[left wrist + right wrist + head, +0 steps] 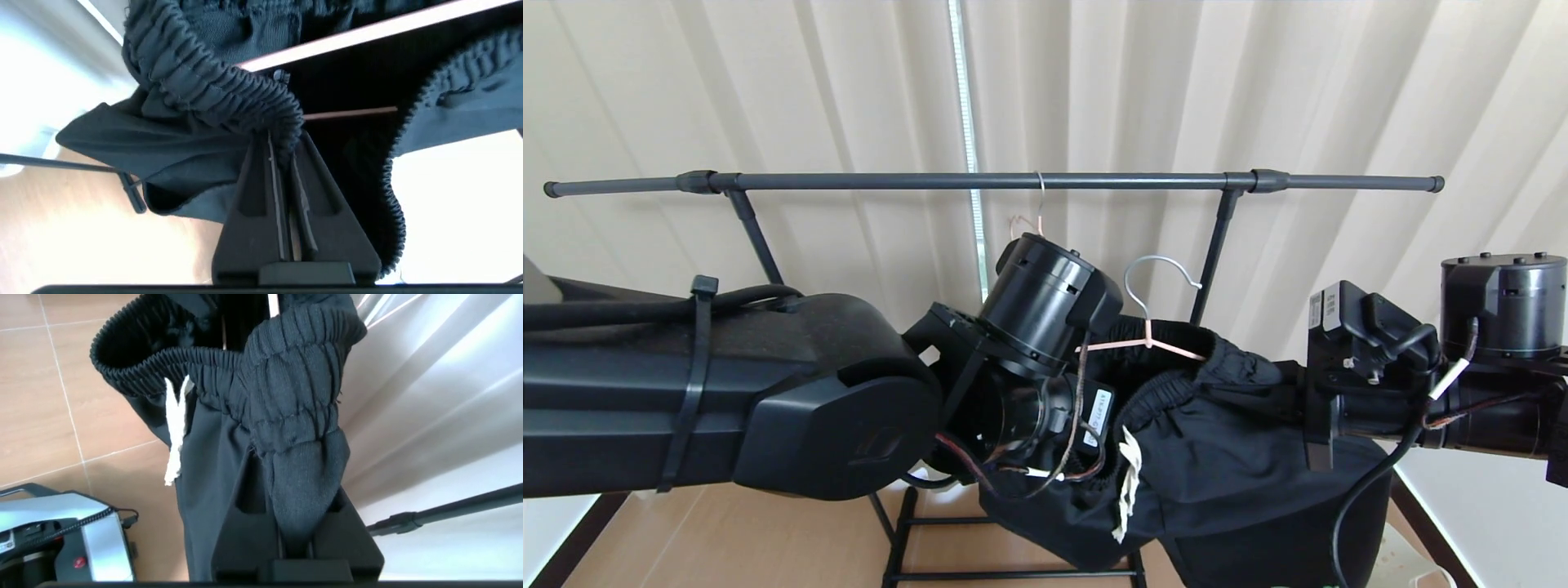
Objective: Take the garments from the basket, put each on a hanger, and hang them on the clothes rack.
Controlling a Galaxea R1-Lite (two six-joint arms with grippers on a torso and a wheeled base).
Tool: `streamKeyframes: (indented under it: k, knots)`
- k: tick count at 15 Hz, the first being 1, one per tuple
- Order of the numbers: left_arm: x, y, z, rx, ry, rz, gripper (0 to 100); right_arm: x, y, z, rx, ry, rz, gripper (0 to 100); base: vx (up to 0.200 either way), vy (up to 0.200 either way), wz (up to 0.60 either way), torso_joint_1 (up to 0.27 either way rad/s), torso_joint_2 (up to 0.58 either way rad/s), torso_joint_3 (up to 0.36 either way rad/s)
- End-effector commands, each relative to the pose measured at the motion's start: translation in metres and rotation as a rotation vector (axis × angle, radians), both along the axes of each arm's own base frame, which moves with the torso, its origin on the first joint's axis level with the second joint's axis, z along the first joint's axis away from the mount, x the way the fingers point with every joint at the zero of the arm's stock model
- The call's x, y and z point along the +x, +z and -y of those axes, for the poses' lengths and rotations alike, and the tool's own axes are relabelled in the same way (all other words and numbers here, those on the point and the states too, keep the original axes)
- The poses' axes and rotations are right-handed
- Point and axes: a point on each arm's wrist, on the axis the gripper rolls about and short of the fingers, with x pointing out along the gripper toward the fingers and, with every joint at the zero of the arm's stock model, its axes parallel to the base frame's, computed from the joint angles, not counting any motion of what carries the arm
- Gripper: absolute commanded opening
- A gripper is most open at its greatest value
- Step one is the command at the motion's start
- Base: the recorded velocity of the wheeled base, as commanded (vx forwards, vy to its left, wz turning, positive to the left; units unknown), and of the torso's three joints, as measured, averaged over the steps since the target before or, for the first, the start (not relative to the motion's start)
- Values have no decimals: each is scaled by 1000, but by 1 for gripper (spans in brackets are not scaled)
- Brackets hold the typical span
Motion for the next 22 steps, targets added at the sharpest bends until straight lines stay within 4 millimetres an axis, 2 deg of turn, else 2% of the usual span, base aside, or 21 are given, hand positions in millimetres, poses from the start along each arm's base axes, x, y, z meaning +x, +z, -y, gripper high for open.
streamKeyframes:
  k: [1,2,6,10,17,21,22]
  knots:
    - [0,-2,1,5,-1,-4,0,-1,-1,-1,-1,6,-2,0,0,0,0,0,0,0]
    - [1,-3,2,12,-7,0,100,-3,-1,-1,4,6,14,0,0,0,0,0,0,0]
    - [6,-8,8,-3,4,29,100,-4,-2,-1,4,9,12,0,0,0,0,0,0,0]
    - [1,-4,8,-10,-4,33,100,-3,-1,-1,6,8,17,0,0,0,0,0,0,0]
    - [-40,11,-12,-17,-70,42,100,-2,-1,-1,12,1,7,0,0,0,0,0,0,0]
    - [-50,20,-24,-36,-72,58,100,-2,-1,0,21,20,1,0,0,0,0,0,0,0]
    - [-54,26,-33,-47,-70,71,100,-2,-1,0,23,23,1,0,0,0,0,0,0,0]
